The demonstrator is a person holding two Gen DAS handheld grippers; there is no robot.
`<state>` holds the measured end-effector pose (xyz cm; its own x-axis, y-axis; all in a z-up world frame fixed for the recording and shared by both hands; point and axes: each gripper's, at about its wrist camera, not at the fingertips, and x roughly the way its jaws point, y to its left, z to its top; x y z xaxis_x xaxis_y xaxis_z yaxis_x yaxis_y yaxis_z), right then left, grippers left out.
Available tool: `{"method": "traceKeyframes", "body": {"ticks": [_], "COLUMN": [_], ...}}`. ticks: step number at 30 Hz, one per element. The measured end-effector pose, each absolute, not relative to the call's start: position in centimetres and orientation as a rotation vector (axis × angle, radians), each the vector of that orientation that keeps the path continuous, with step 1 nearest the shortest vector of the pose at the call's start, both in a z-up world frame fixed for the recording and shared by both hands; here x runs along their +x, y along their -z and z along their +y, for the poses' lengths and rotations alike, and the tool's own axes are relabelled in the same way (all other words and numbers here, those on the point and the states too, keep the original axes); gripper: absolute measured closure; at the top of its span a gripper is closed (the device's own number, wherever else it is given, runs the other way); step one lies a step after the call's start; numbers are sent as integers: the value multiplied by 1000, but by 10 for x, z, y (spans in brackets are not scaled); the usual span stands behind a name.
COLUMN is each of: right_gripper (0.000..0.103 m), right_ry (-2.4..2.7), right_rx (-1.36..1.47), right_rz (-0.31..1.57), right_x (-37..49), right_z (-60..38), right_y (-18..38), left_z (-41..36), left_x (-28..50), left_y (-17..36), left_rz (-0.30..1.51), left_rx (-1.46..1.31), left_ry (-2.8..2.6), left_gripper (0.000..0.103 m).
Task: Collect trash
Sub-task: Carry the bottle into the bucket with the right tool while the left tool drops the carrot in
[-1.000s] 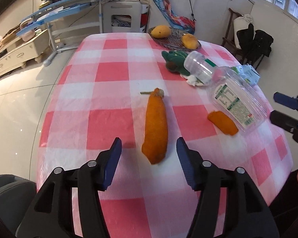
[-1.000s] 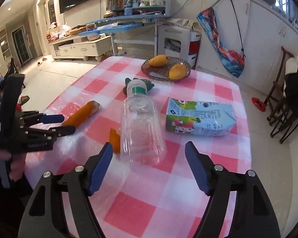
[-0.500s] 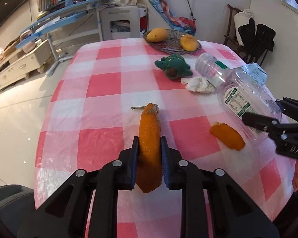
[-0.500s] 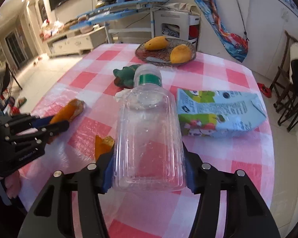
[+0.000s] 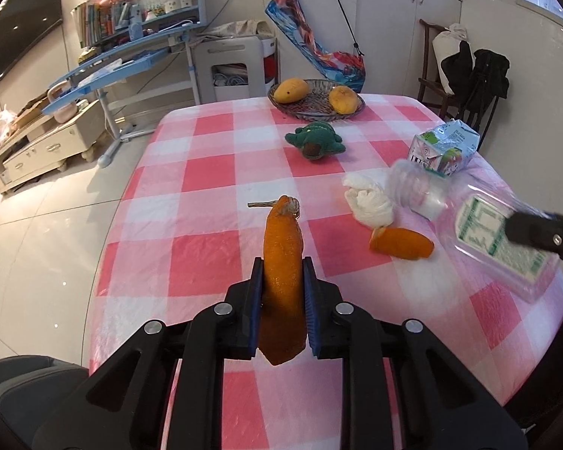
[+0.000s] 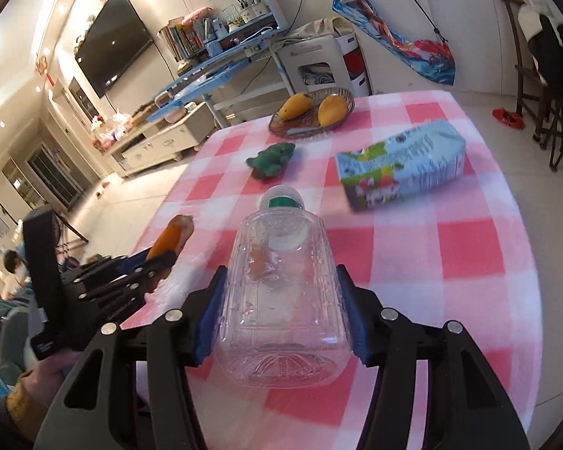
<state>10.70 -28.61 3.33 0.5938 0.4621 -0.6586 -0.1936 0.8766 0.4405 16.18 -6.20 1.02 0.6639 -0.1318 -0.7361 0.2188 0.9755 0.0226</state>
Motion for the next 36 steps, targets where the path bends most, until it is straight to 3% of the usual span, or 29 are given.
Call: {"method": "traceKeyframes", "body": {"ticks": [15,36], "right_gripper": [48,48], "right_ry": [-515,-651], "right_rx": [697,797], "right_rz": [891,940], "right_x": [56,-3], "right_z": [-297,-269], "right_y": [-13,-7], "left_z": [-51,-25], "left_x": [102,33], "left_y": [-20,-11], "left_rz": [789,828], "left_rx": [63,-24], "left_ry": [204,198], "left_gripper": [84,84]}}
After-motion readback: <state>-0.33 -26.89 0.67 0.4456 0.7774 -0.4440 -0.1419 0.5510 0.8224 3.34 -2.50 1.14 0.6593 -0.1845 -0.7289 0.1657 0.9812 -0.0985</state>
